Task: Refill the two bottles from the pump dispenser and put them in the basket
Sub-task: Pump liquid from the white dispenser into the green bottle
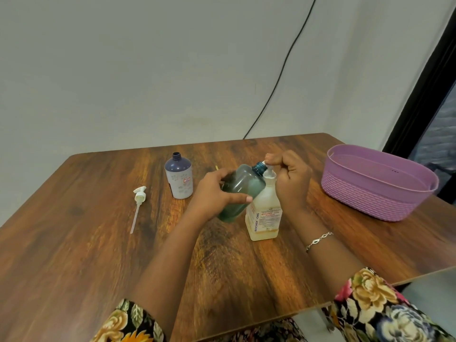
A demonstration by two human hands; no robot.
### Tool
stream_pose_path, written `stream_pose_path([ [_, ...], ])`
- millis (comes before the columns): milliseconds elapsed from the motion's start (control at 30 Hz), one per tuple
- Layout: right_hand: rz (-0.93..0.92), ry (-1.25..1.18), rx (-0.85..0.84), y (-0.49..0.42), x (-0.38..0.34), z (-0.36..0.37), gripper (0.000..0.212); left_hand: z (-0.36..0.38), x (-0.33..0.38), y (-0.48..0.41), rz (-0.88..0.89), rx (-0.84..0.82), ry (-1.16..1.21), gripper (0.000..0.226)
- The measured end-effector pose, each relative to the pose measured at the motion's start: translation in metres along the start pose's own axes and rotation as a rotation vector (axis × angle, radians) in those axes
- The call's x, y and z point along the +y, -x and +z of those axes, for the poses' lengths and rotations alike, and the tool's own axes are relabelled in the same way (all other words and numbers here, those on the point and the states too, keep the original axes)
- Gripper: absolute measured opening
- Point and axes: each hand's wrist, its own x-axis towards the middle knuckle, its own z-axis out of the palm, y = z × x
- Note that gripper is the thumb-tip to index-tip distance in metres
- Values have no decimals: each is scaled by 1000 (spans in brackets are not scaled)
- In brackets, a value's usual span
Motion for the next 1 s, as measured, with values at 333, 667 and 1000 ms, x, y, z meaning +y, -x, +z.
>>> stream_pose_path([
  [333,-70,2,16,9,9,-1,32,-1,0,-4,12,-37,-64,73],
  [667,-20,-1,-50,-15,3,-3,30,-5,6,-7,39,-9,-36,74],
  [1000,-23,-92,-6,0,19,2,38,-1,-5,-6,20,-18,-16,74],
])
